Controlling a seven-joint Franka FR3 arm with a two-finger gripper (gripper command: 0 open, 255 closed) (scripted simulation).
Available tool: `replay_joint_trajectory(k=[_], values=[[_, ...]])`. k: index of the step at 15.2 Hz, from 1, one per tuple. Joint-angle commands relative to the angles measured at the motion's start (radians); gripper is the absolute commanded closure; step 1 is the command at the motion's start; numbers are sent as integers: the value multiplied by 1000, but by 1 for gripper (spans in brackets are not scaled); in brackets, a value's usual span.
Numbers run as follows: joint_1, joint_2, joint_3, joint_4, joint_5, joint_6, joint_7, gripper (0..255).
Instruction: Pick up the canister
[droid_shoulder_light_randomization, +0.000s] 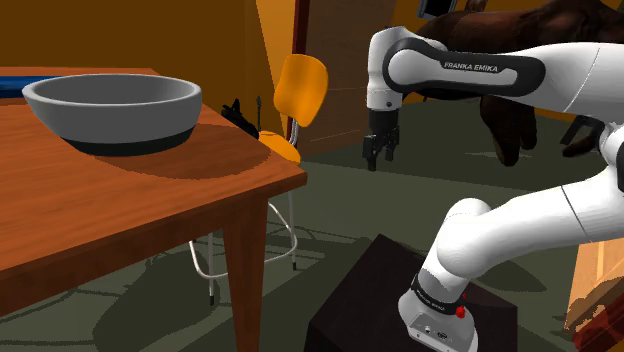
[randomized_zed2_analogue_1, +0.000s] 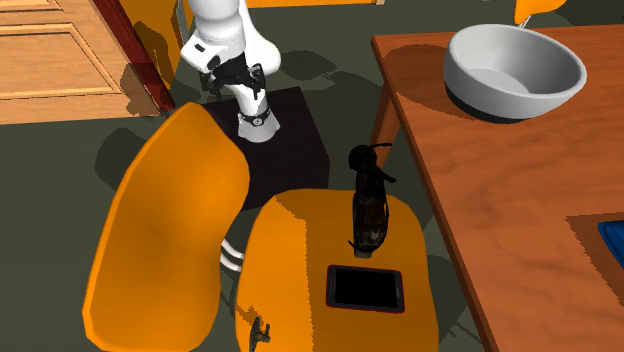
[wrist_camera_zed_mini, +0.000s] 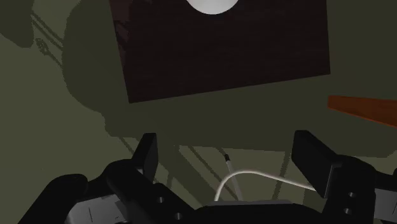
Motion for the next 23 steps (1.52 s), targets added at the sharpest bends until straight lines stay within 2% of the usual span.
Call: replay_joint_trajectory(k=[1, 13, 23], values=[[0, 0, 0, 0, 0, 0, 0, 0], [69, 362, 53, 325, 163, 109, 85, 0], [106, 672, 82, 713, 260, 104, 140, 0]])
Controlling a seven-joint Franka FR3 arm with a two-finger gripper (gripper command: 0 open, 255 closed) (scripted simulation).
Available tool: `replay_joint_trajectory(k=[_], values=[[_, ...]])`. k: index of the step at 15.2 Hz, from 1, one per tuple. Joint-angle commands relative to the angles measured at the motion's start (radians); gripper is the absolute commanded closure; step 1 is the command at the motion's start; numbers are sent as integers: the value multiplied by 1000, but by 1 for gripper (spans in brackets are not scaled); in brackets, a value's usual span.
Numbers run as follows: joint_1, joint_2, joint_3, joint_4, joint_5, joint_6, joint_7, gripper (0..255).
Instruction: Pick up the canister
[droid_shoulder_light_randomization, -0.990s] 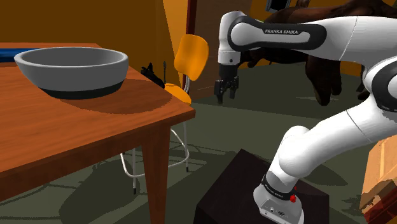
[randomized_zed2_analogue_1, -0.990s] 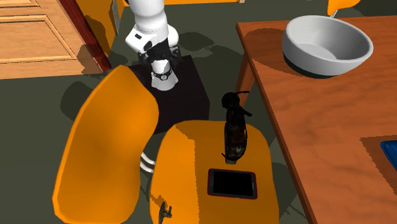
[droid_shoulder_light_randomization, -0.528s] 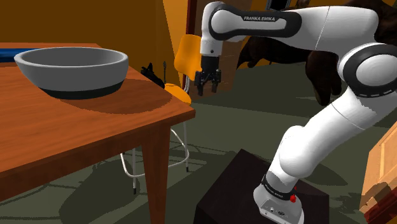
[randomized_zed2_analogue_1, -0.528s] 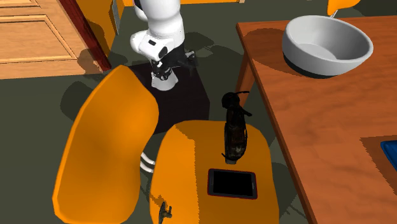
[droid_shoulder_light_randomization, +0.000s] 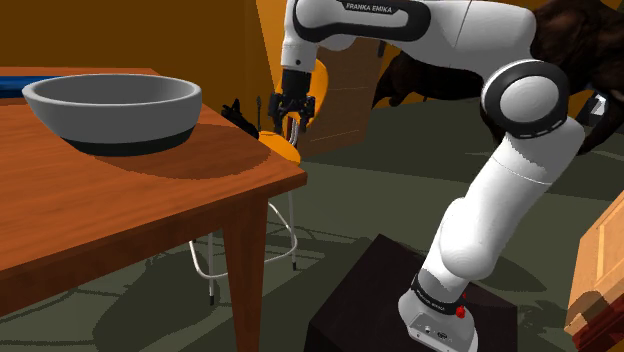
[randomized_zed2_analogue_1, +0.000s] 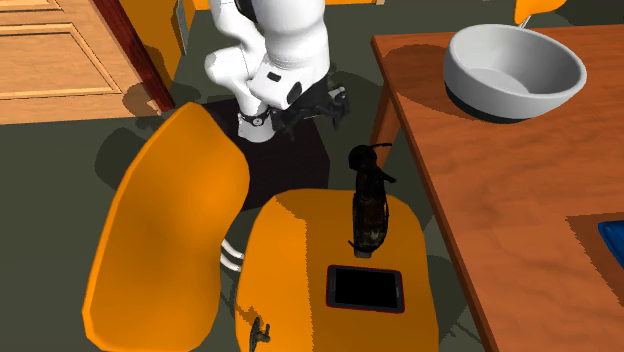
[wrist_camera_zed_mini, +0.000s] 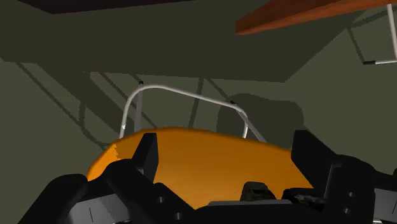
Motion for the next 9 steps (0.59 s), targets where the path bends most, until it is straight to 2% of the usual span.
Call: replay_joint_trajectory(k=[1, 6, 9], values=[[6, 65, 5, 93, 17, -12, 12, 0], [18, 247, 18, 367, 54, -62, 46, 0], [25, 380, 27, 582, 74, -118, 74, 0]])
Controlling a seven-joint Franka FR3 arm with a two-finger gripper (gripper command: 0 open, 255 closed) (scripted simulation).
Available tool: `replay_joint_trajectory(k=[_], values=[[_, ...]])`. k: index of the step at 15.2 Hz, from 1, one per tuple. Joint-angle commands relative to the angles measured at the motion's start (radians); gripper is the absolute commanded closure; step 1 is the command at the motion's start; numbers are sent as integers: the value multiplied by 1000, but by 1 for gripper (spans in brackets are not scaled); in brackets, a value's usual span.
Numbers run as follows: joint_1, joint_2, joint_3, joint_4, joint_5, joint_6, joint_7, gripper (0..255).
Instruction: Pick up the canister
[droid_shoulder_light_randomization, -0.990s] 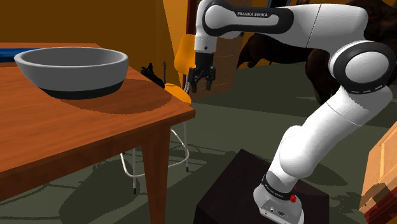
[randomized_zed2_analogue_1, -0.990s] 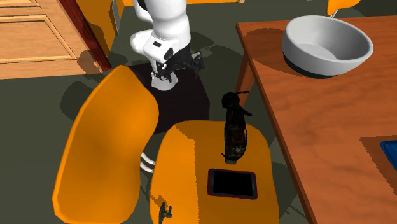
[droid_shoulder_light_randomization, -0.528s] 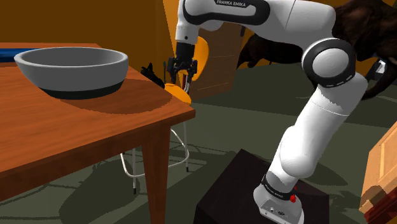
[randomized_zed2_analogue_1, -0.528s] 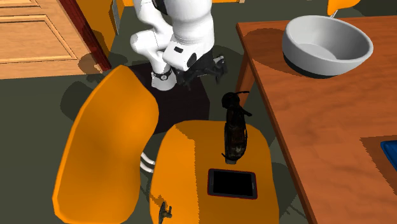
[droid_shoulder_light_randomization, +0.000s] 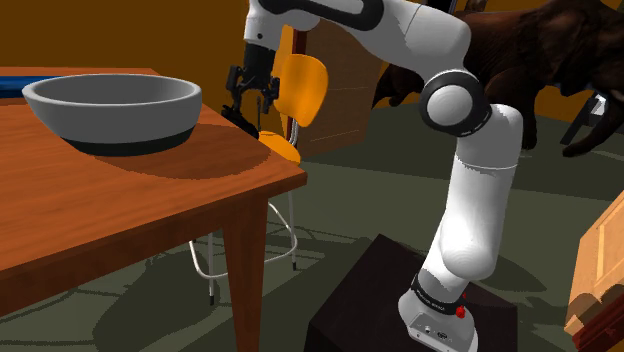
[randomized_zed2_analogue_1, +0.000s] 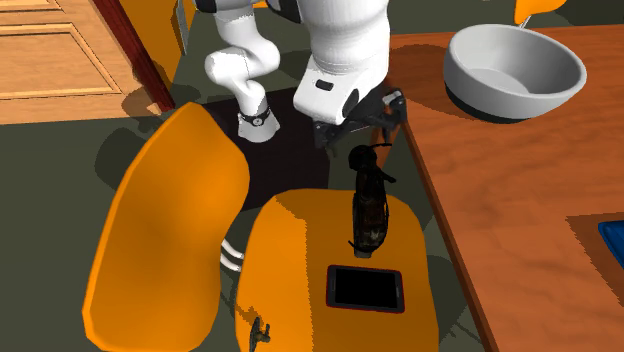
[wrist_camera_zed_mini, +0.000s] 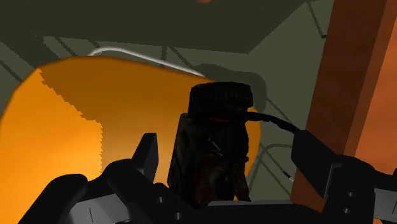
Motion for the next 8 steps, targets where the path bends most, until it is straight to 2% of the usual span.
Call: replay_joint_trajectory(k=[1, 8], values=[[2, 59, 4, 96, 9, -25, 11, 0], [4, 0, 3, -92, 8, 102, -17, 0]])
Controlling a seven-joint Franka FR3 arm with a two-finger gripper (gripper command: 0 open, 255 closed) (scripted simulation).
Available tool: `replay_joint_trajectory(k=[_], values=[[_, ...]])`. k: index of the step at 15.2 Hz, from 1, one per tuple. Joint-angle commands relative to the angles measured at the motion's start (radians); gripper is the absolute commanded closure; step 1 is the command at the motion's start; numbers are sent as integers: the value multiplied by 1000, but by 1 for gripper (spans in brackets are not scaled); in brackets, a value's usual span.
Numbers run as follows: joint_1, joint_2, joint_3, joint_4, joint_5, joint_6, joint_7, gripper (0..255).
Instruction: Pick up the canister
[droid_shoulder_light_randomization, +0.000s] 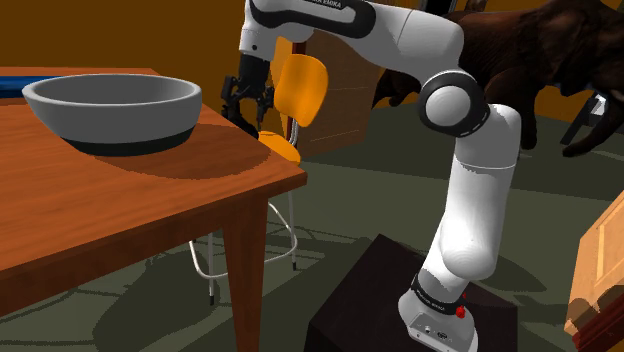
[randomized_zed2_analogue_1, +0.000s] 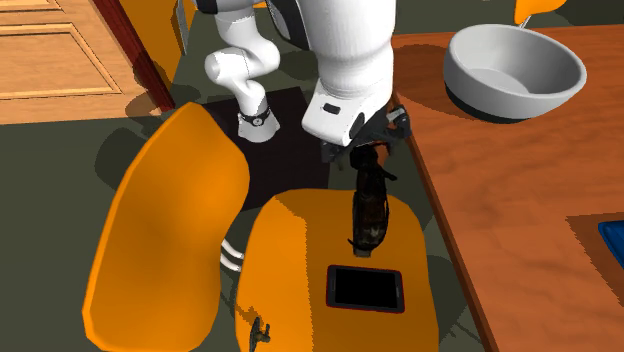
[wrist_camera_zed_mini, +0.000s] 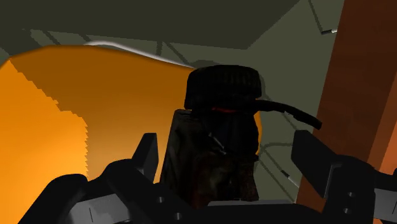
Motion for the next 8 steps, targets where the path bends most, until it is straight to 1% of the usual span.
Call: replay_joint_trajectory(k=[1, 2, 3, 8], values=[[-1, -9, -1, -33, 0, 23, -7, 0], [-1, -9, -1, -33, 0, 23, -7, 0], [0, -10, -1, -35, 0, 24, -7, 255], [0, -8, 0, -31, 0, 23, -5, 255]])
